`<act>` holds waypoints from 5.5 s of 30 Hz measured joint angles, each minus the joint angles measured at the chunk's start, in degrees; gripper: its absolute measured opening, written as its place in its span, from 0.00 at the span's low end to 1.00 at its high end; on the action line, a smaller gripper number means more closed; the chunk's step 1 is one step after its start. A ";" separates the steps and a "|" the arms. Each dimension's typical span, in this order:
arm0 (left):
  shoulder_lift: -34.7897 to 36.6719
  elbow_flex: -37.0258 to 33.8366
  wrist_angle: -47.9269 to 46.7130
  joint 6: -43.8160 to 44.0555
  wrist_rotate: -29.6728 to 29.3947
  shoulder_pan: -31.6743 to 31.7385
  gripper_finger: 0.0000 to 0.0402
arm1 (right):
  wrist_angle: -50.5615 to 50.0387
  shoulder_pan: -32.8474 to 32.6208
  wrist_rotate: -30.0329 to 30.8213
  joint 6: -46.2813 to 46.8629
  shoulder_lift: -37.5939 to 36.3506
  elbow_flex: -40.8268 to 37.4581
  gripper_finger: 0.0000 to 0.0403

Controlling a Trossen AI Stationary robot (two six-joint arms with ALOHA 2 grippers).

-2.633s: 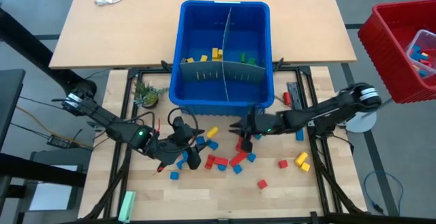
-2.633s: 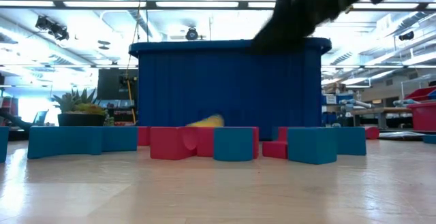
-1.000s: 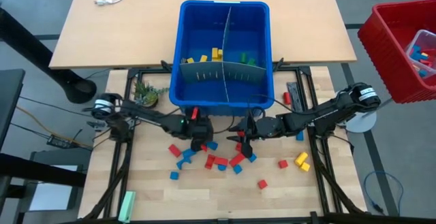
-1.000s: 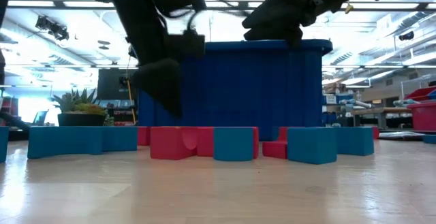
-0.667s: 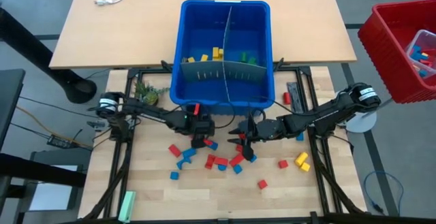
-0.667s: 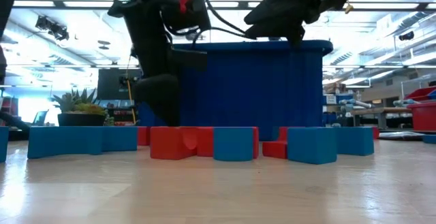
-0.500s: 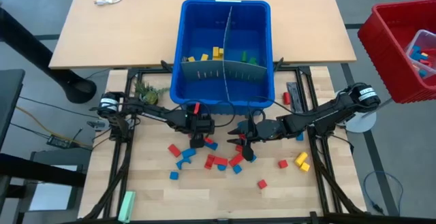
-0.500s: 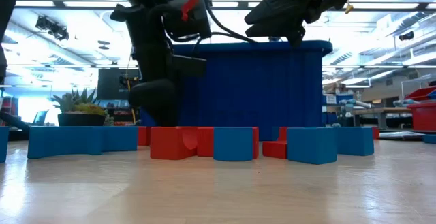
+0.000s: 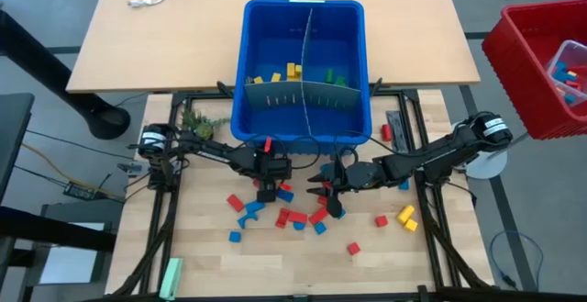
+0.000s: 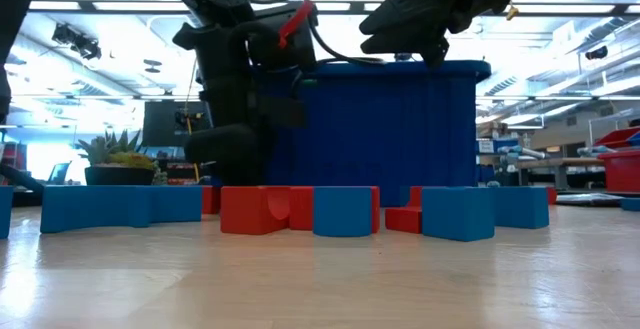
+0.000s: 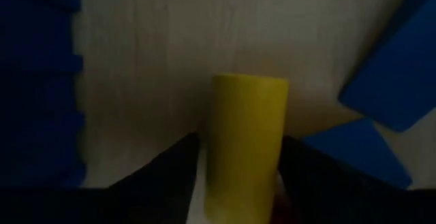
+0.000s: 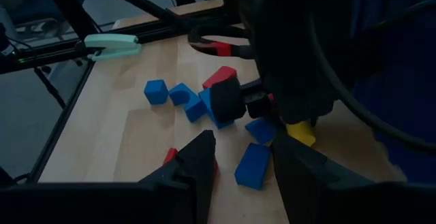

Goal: Sort blocks
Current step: Put the yellow block with the other yellow blocks into the blue bin

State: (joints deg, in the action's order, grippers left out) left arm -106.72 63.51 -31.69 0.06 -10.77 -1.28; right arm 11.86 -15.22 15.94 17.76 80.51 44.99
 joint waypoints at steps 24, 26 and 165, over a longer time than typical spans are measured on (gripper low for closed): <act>0.13 26.04 -18.40 3.53 -10.20 -7.74 0.34 | 0.22 -7.53 1.20 0.32 -0.68 0.02 0.33; 0.16 30.83 -21.75 2.66 -12.06 -7.86 0.34 | 0.25 -8.77 3.01 0.13 -1.07 0.02 0.33; 23.87 8.48 15.81 22.66 -32.22 -29.59 0.48 | -67.31 -38.40 -11.56 30.10 -15.98 -10.06 0.48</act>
State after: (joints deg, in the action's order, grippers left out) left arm -82.85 71.99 -15.88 22.72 -42.98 -30.87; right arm -55.45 -53.63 4.39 47.86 64.53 34.93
